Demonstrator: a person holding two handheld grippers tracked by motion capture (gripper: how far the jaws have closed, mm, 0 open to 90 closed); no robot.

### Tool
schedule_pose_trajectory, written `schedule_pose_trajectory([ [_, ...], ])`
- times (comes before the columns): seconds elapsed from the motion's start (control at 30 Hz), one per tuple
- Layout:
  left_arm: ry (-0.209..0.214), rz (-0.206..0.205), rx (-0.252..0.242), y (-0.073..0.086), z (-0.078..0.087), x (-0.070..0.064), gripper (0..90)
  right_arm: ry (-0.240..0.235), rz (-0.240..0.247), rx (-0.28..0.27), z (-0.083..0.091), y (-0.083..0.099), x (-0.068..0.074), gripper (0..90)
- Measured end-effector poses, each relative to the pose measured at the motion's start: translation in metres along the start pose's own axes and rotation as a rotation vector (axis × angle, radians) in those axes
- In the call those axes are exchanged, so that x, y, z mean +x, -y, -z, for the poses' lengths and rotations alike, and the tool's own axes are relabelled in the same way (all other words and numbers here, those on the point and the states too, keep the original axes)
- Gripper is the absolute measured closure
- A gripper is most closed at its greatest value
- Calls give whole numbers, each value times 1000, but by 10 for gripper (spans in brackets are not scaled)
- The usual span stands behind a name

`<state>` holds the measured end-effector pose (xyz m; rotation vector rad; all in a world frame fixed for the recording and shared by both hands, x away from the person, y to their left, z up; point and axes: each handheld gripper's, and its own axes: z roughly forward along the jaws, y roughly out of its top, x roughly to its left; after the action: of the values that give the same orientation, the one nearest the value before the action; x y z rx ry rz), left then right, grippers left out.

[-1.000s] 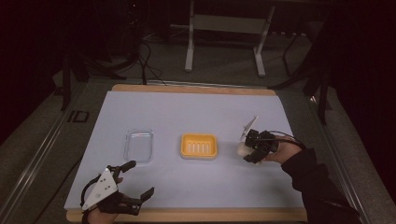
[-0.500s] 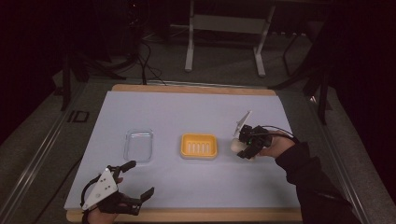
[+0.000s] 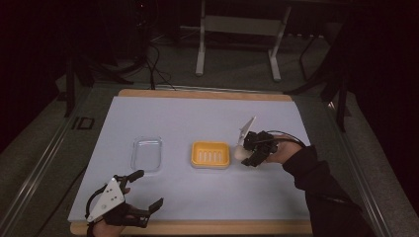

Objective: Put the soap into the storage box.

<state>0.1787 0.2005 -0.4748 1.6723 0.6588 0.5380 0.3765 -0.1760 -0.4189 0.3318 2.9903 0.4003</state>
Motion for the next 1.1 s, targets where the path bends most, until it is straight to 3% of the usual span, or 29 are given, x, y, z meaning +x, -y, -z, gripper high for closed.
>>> schedule_pose_trajectory([
  [0.33,2,-2,3,0,0,0,12,-39,86,-50,5,-11,1,499],
  [0.6,3,-2,4,0,0,0,12,-72,116,-43,7,-21,1,500],
  [0.87,5,-3,4,0,0,0,12,-105,160,-82,9,-37,5,499],
  [1.1,7,-3,5,0,0,0,12,-90,195,-119,7,-48,4,499],
])
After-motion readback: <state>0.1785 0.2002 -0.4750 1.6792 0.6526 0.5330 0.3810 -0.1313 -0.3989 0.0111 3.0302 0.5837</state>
